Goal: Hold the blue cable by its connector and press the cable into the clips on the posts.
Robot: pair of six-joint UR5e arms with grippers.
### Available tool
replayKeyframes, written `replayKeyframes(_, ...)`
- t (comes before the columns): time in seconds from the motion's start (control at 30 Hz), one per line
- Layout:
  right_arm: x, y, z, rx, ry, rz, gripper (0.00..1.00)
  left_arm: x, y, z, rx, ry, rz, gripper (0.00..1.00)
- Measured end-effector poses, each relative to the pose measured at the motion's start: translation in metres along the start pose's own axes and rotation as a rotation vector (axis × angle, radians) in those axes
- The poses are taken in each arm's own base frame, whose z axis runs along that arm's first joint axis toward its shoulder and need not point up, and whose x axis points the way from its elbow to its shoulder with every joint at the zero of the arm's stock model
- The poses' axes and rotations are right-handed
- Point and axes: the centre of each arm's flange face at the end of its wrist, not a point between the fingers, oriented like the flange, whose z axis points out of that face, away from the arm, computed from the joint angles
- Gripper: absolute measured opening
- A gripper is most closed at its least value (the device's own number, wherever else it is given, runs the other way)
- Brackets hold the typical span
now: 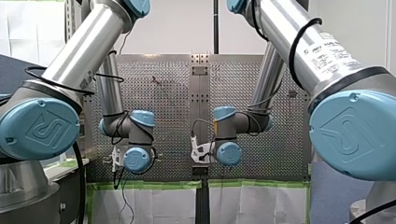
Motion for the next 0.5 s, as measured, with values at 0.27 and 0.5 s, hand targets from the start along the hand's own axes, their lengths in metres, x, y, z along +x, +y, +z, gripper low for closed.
replayKeyframes(0.27, -0.002, 0.000, 0.006, -0.019, -0.015, -0.005, 0.00, 0.001, 0.002, 0.000, -0.008, 0.022, 0.047, 0.00)
replayKeyframes(0.5, 0.024, 0.001, 0.012, -0.046, -0.006, 0.049, 0.00, -0.016, 0.008, 0.002, -0.033, 0.028, 0.087, 0.00)
